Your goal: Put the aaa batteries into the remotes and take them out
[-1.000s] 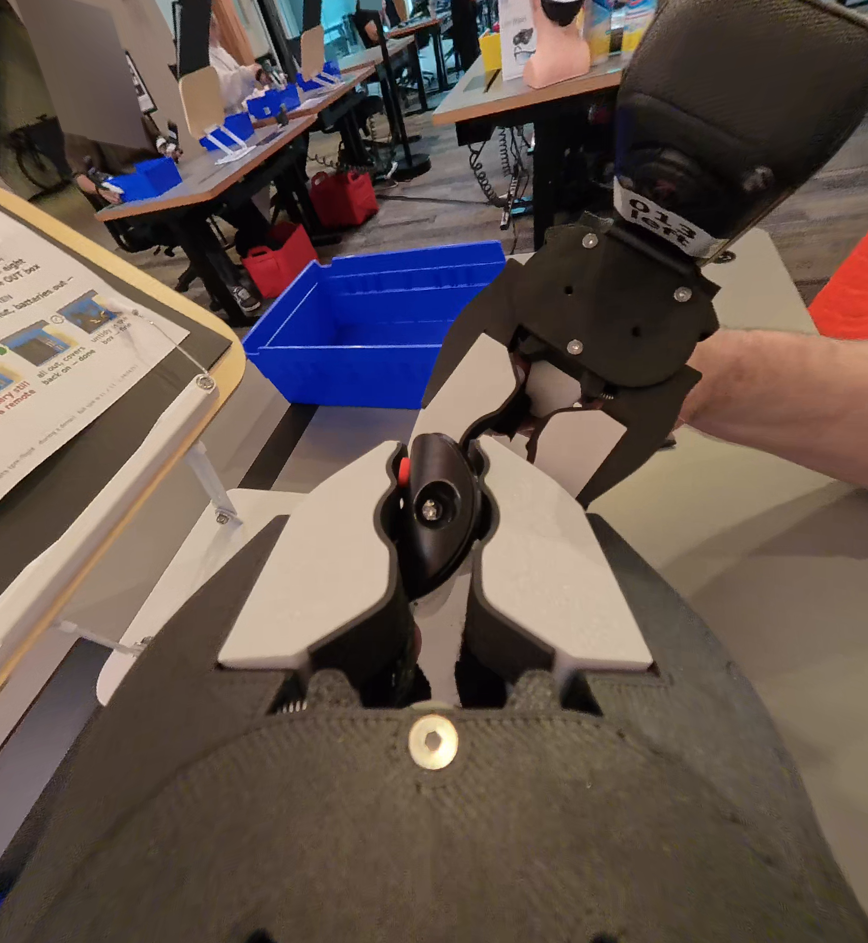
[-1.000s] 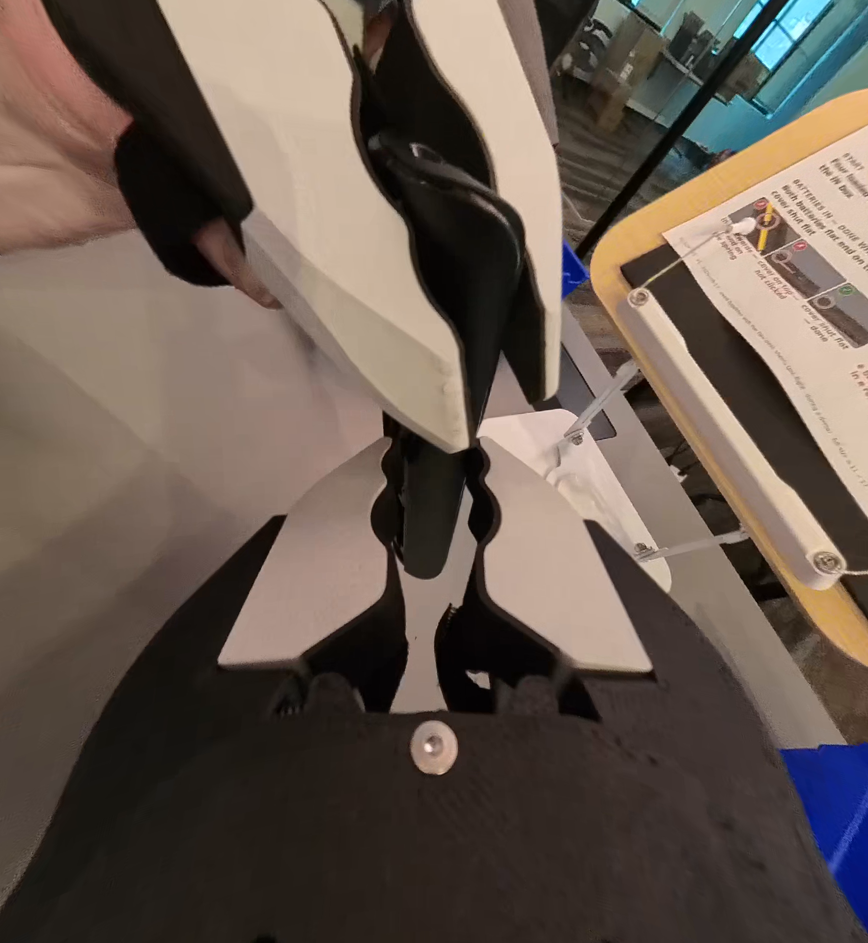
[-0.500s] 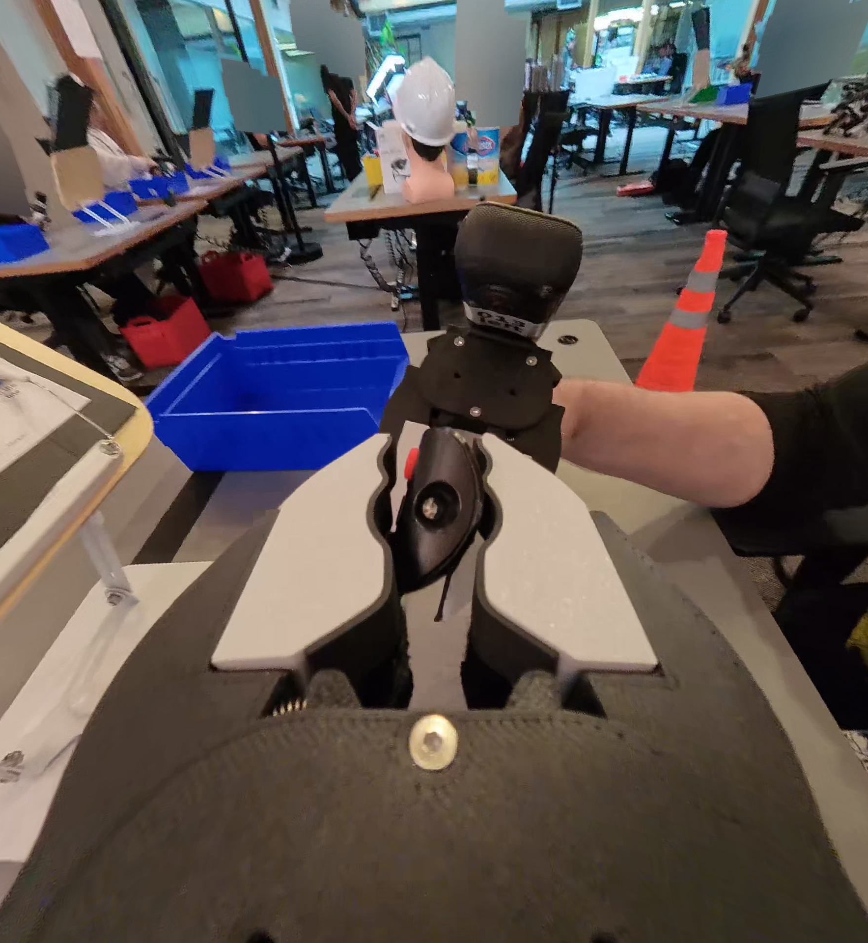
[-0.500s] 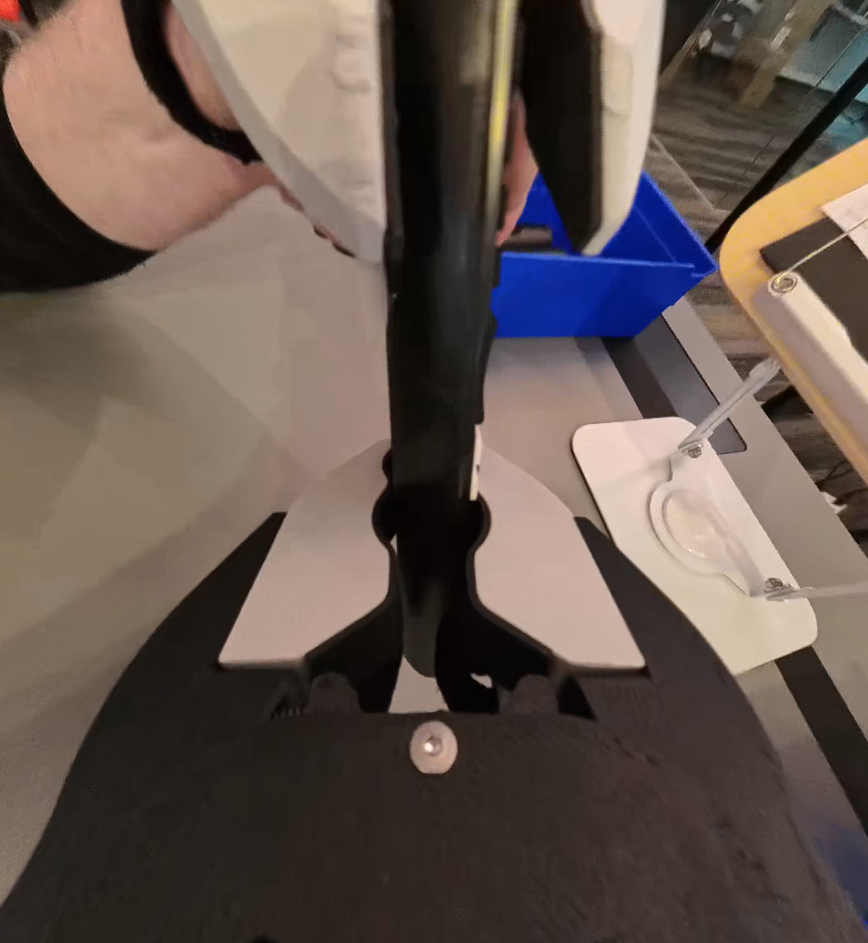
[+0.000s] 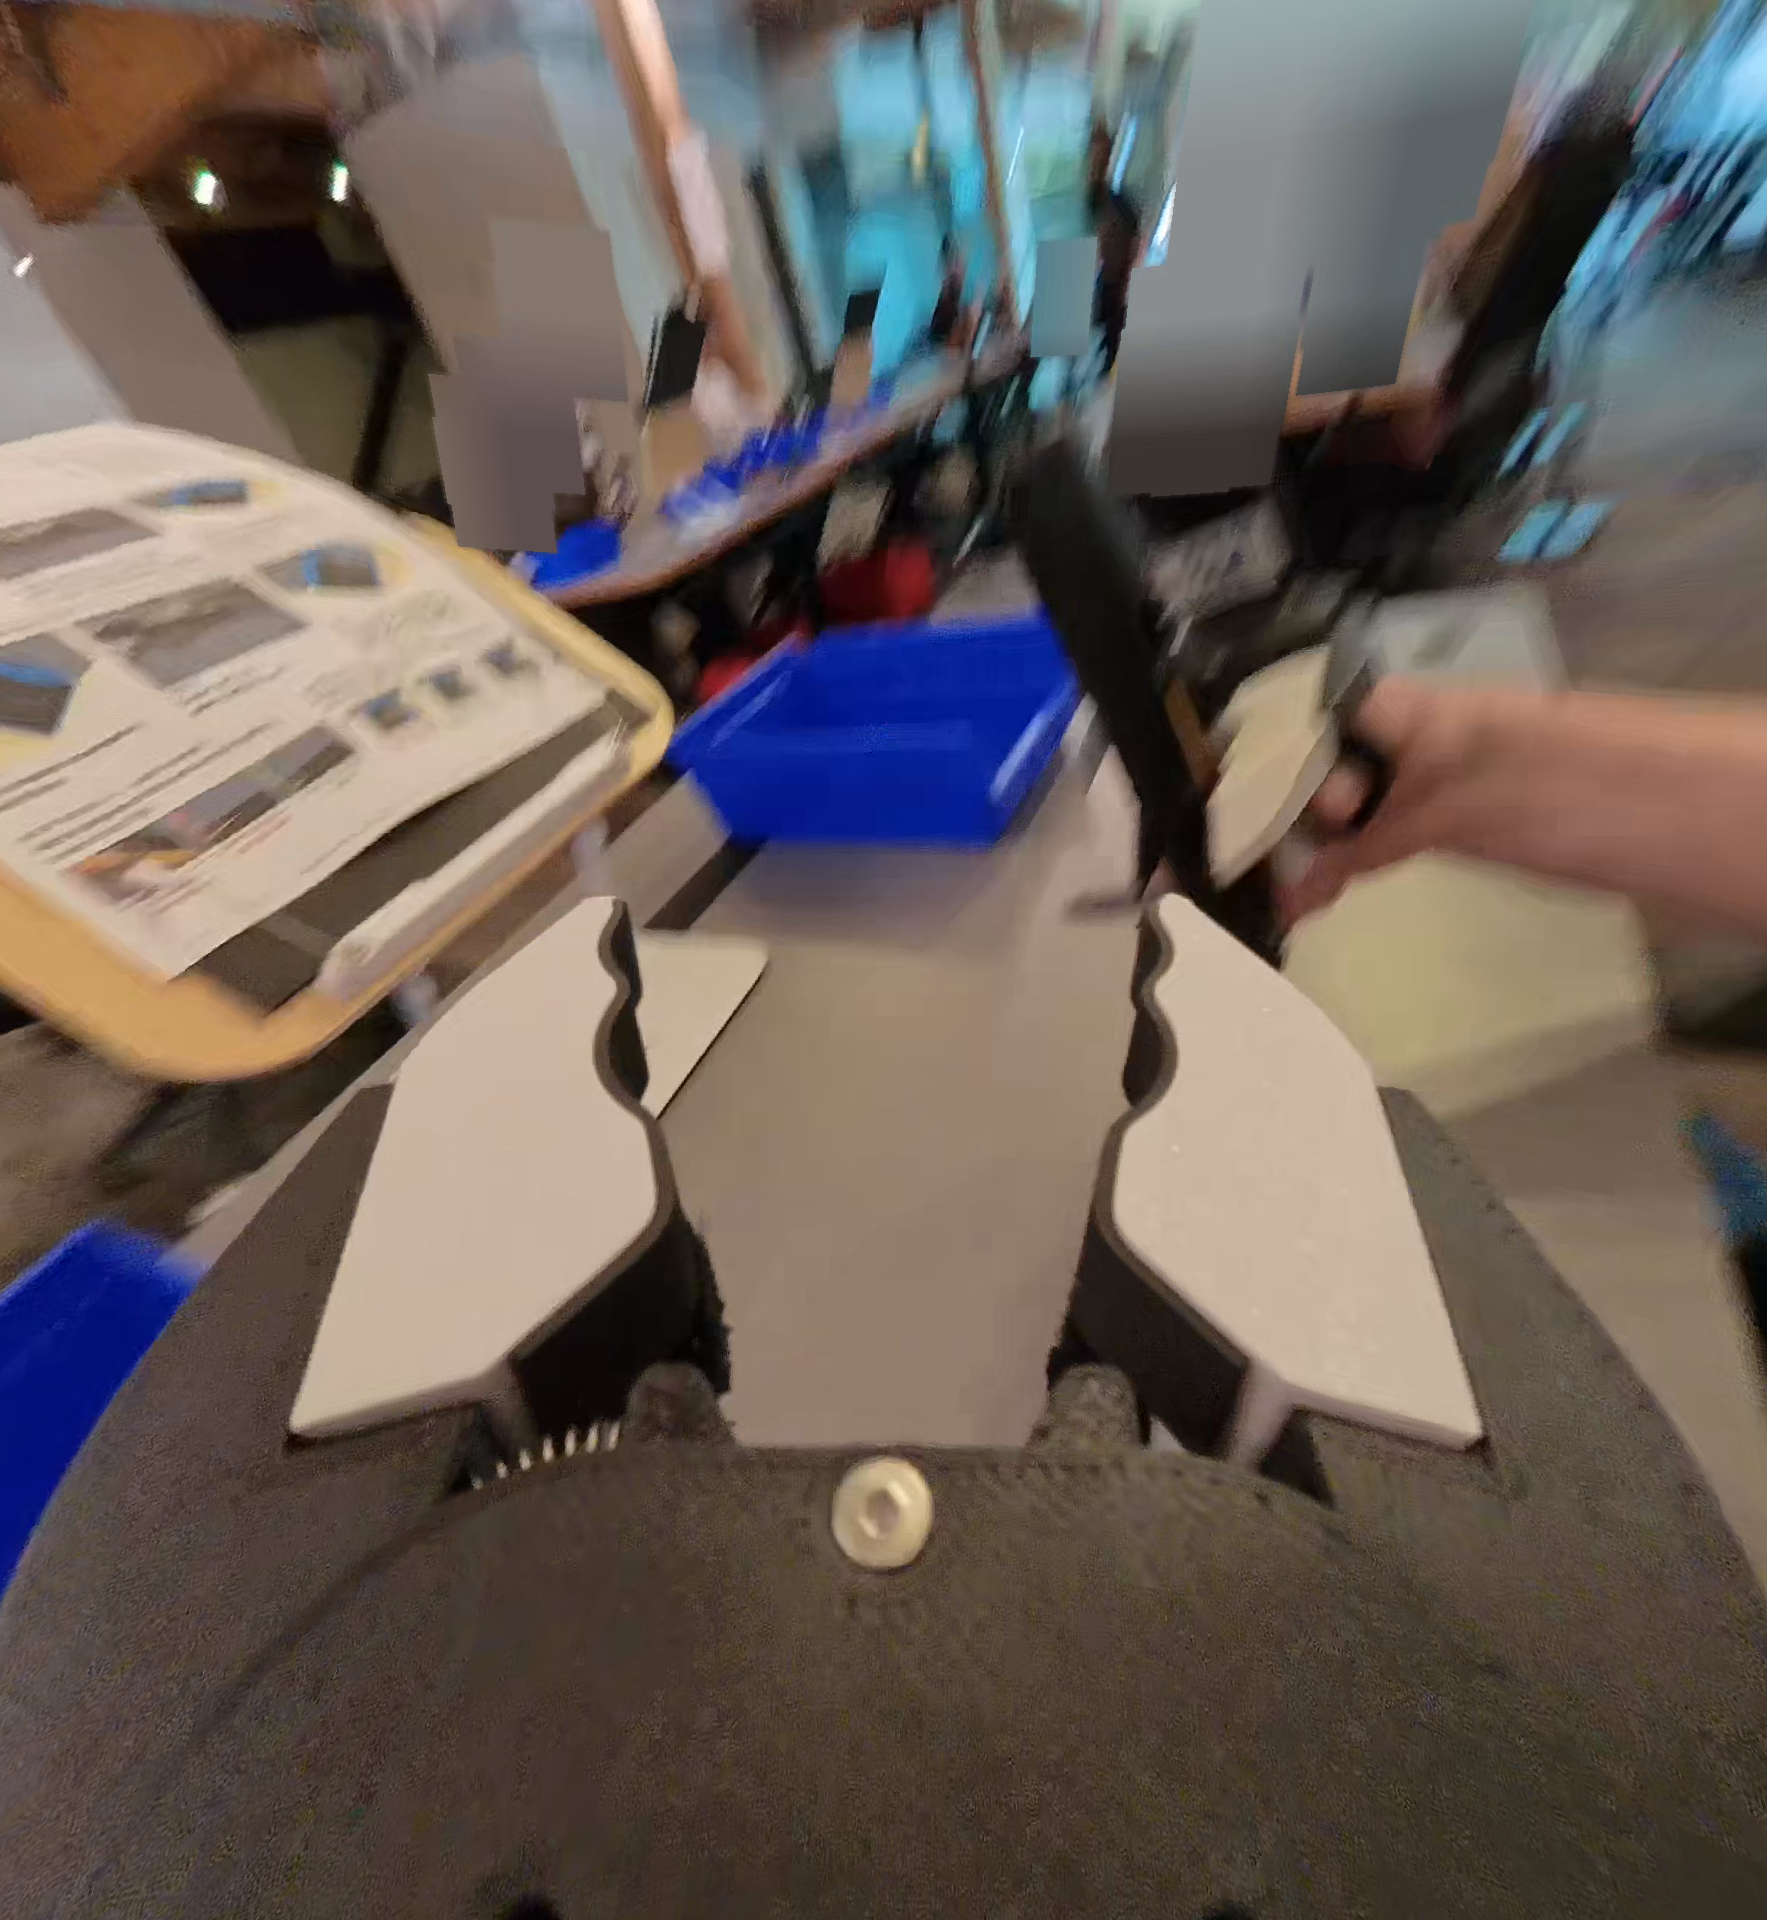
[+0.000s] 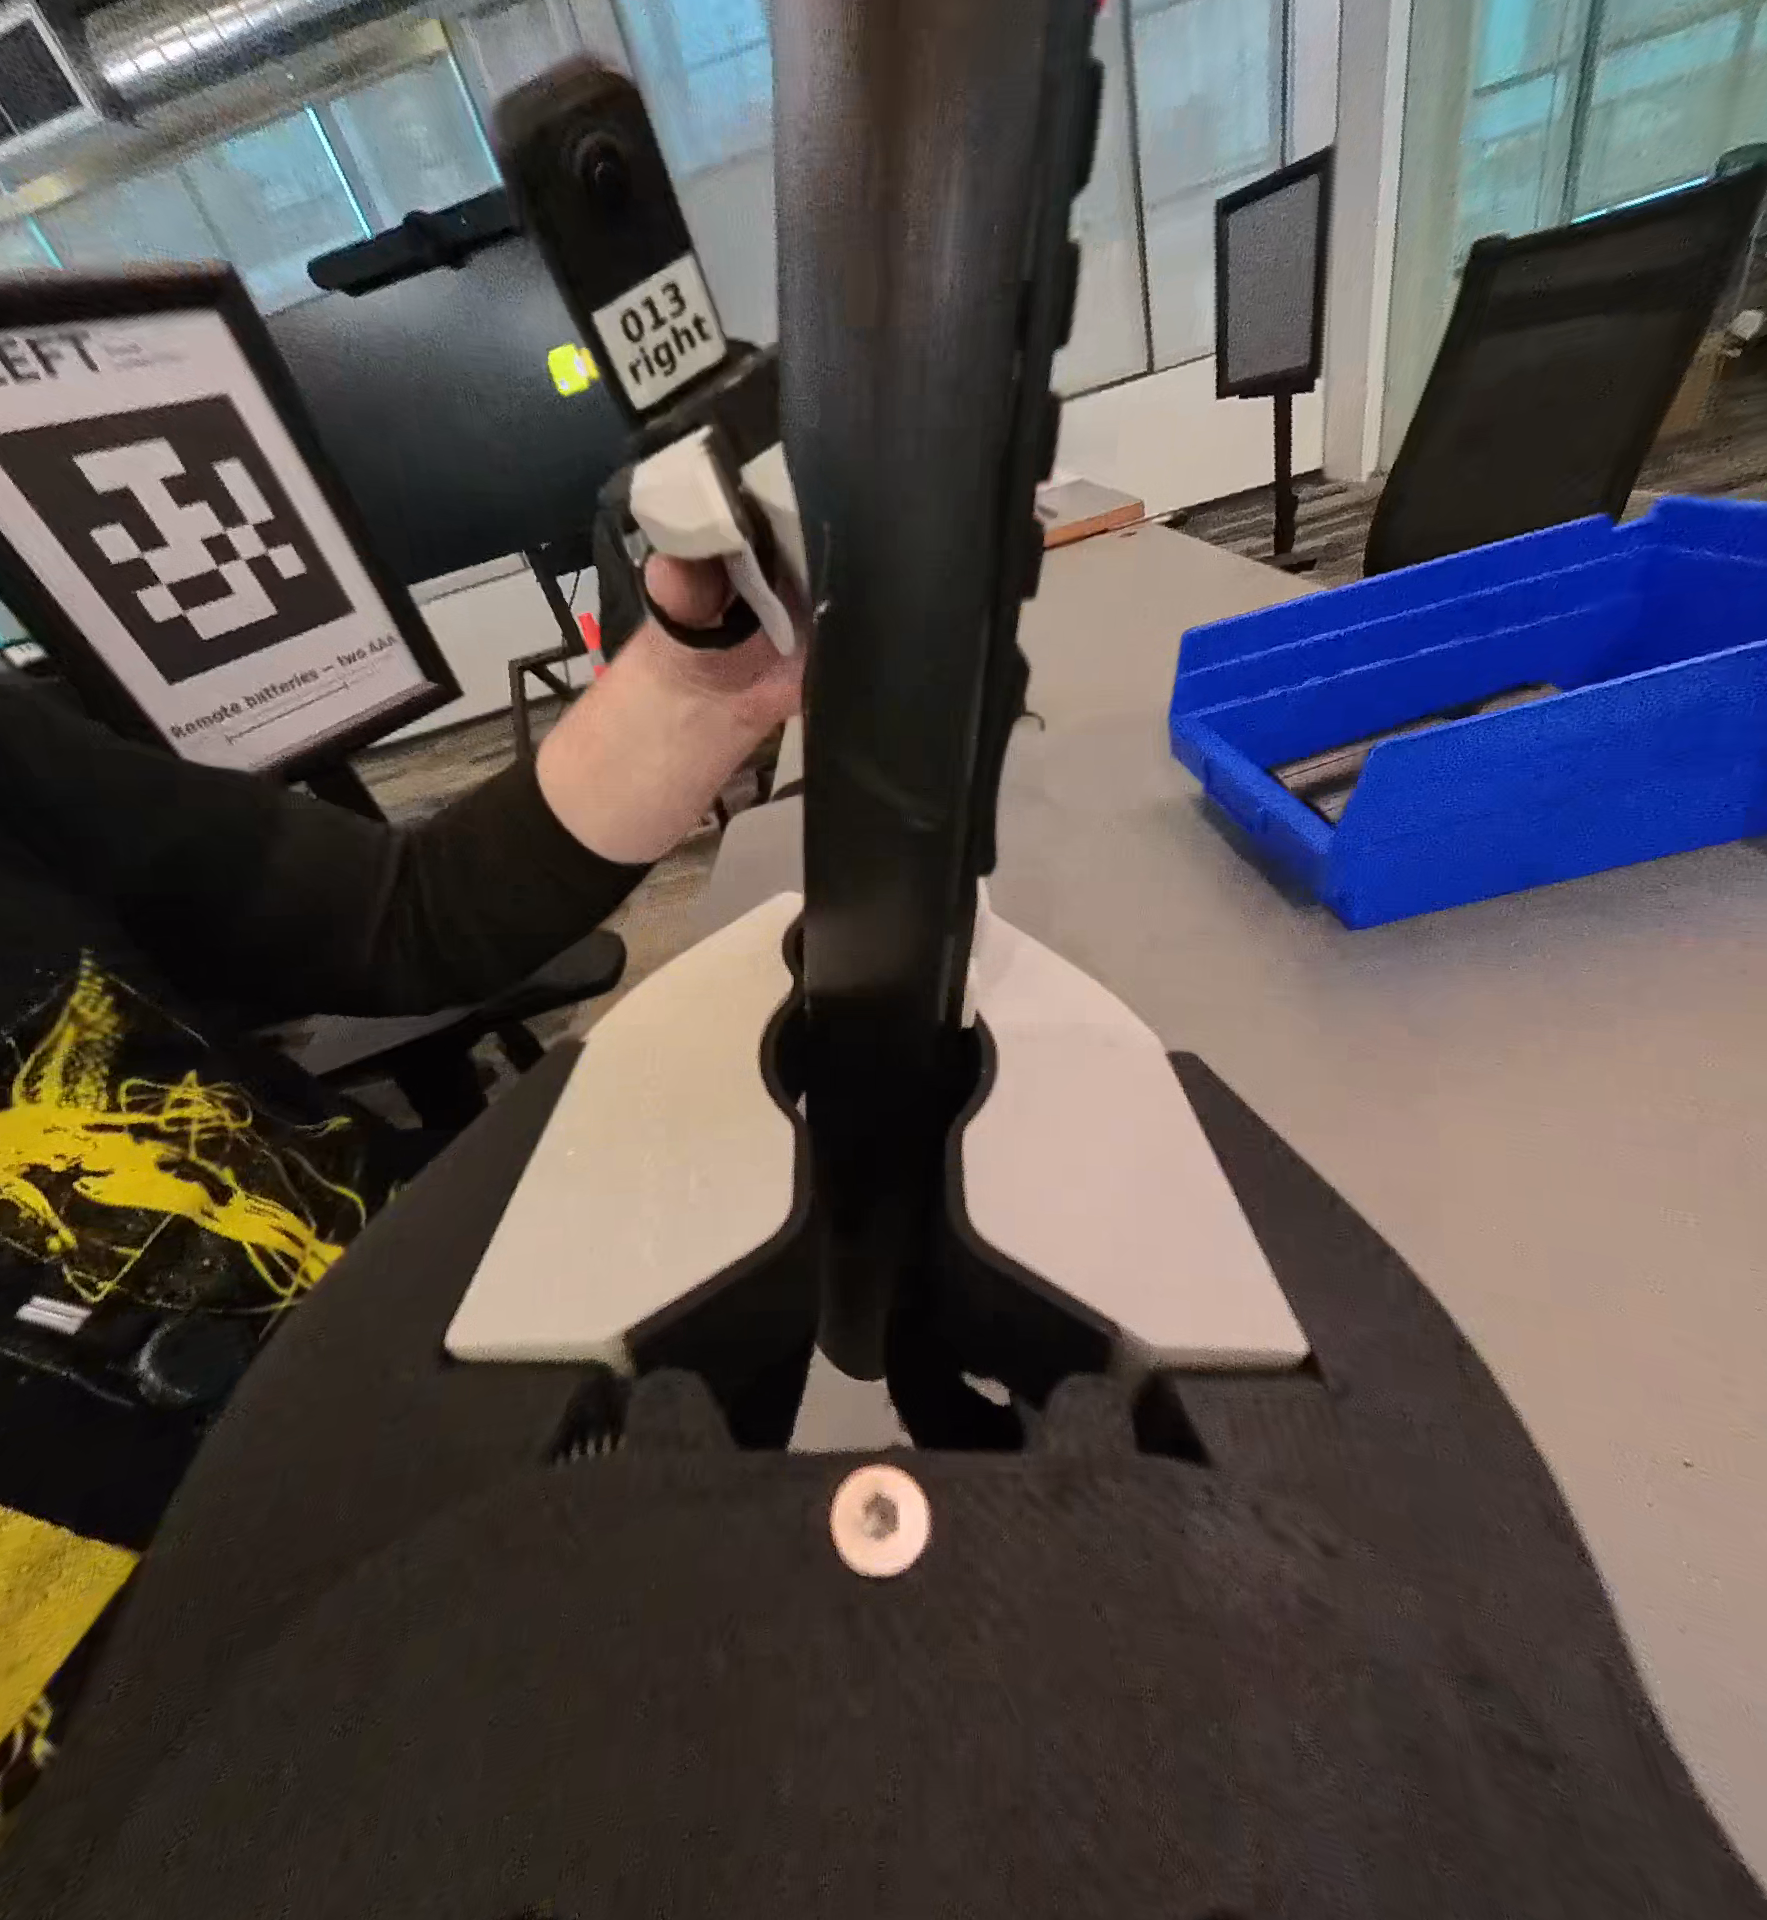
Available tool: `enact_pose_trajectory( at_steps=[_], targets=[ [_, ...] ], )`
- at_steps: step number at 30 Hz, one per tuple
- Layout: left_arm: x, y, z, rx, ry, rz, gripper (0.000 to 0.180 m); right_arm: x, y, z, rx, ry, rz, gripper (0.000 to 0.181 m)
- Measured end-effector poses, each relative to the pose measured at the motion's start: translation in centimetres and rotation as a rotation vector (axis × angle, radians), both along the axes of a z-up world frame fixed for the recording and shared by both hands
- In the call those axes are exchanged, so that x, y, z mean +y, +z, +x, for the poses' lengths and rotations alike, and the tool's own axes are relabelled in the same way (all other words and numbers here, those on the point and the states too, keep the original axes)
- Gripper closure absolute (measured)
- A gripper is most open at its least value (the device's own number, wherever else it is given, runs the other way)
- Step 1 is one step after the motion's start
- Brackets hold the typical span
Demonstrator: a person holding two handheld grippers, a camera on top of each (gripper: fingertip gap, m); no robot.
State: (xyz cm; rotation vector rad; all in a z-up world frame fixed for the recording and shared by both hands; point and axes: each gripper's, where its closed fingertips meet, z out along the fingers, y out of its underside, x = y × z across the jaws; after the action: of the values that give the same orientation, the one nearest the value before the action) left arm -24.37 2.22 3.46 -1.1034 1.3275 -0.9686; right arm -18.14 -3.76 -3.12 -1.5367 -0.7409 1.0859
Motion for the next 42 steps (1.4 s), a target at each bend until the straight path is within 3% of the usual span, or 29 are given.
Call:
enact_pose_trajectory(
  at_steps=[2,4,8,11,12,13,14,17,18,22,26,29,34,38,42],
  targets=[
    [-0.5,-2.2,-1.7,0.121,0.124,0.15,0.075,-1.3,-0.7,-1.7,-0.054,0.028,0.007,0.16],
    [-2.6,-2.4,-3.2,0.096,0.148,0.265,0.068,-2.1,-0.8,-3.0,-0.08,0.018,0.029,0.16],
    [-3.8,-3.5,-6.7,0.145,0.325,0.49,0.077,-3.6,-1.1,-4.6,-0.036,0.027,0.044,0.16],
    [-2.6,-3.7,-9.7,0.072,0.48,0.416,0.099,-3.9,-2.8,-5.2,-0.025,0.015,0.008,0.16],
    [-3.2,-3.8,-10.0,0.019,0.443,0.344,0.114,-3.7,-3.3,-5.2,-0.039,-0.01,0.009,0.159],
    [-4.0,-4.0,-10.1,-0.027,0.384,0.292,0.144,-3.5,-3.9,-5.1,-0.058,-0.038,0.015,0.159],
    [-4.5,-4.5,-9.9,-0.048,0.338,0.276,0.163,-3.4,-4.1,-5.0,-0.064,-0.054,0.017,0.159],
    [-2.5,-6.5,-9.8,-0.026,0.397,0.251,0.178,-3.4,-4.0,-5.2,-0.05,-0.041,-0.008,0.16],
    [-2.3,-6.4,-9.7,-0.081,0.38,0.181,0.174,-3.6,-4.1,-5.4,-0.047,-0.032,-0.008,0.16],
    [-2.7,-6.3,-8.7,-0.228,0.186,-0.168,0.121,-3.4,-5.4,-6.1,-0.051,-0.017,-0.075,0.16],
    [-4.8,-6.1,-6.6,-0.233,0.089,-0.19,0.102,-4.5,-6.0,-7.4,-0.073,0.045,-0.101,0.16],
    [-6.3,-7.6,-4.8,-0.112,0.062,-0.128,0.083,-5.3,-7.1,-7.8,-0.208,0.061,-0.12,0.16],
    [-7.5,-8.2,-4.6,-0.023,0.105,0.075,0.077,-6.1,-9.1,-8.0,-0.378,0.059,-0.133,0.159],
    [-7.2,-9.2,-4.8,0.08,0.157,0.354,0.069,-7.0,-9.9,-8.1,-0.433,0.158,-0.214,0.16],
    [-6.7,-8.8,-3.8,0.223,0.176,0.726,0.063,-7.3,-9.9,-7.7,-0.456,0.306,-0.333,0.16]
  ],
)
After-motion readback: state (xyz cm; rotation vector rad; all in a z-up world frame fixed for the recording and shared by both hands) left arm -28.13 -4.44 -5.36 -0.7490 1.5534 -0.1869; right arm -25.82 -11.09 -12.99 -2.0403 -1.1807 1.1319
